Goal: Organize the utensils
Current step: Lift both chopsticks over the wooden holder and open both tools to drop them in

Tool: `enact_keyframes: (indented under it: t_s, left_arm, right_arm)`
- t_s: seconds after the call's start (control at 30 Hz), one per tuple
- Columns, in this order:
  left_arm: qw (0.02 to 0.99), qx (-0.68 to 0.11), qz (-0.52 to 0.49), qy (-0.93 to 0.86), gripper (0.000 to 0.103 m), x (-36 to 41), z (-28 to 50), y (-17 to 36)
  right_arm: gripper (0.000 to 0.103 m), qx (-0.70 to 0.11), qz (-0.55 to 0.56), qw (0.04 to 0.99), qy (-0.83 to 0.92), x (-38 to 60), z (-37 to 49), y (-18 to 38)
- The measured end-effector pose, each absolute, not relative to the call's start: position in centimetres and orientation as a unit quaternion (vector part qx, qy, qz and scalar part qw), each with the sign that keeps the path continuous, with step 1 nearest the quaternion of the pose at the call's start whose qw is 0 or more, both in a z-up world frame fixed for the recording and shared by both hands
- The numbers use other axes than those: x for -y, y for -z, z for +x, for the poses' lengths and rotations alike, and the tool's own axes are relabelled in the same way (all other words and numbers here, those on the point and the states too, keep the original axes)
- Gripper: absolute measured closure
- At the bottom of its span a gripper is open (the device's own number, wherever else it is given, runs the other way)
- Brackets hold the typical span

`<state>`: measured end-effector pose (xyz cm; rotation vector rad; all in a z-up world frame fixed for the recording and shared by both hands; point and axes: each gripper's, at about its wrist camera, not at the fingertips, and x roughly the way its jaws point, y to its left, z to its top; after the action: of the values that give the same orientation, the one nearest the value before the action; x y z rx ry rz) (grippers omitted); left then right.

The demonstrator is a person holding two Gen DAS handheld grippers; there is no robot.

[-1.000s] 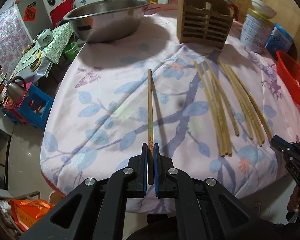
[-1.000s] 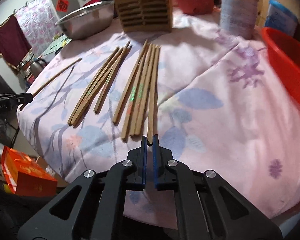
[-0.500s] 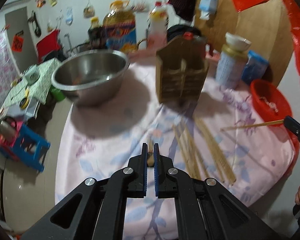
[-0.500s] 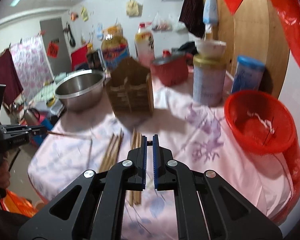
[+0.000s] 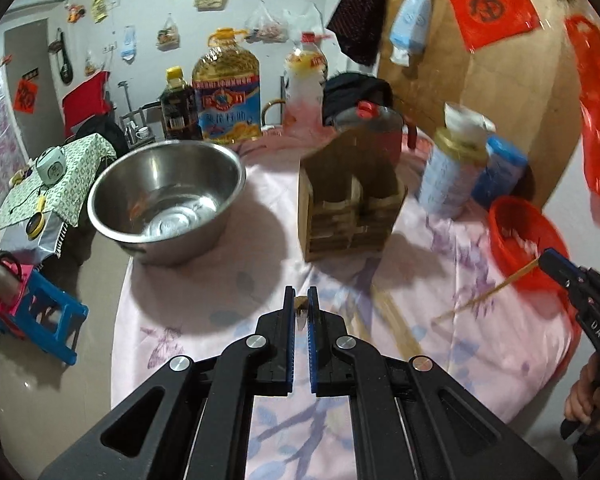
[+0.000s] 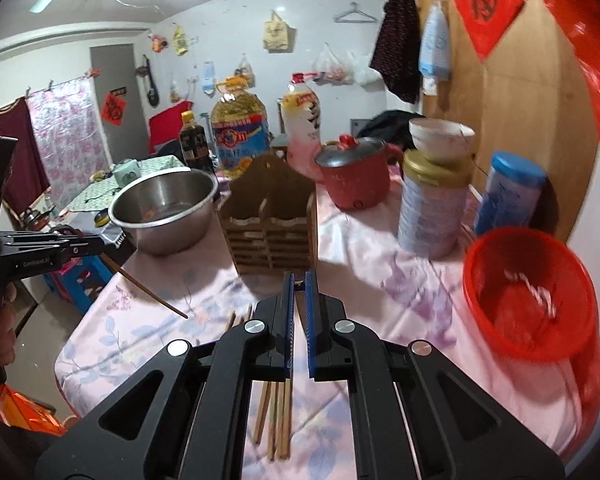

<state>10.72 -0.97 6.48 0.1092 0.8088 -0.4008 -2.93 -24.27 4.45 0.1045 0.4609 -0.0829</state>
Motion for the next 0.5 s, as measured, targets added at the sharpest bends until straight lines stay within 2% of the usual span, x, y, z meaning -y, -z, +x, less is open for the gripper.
enact_keyframes:
  t_s: [0.5]
  left_arm:
    - [0.927, -0.318, 0.04, 0.193, 0.097, 7.8, 17.7, -15.9]
  right_arm:
    - [0.097, -0.136, 0.081, 0.984, -0.078, 28.5, 6.1, -15.2]
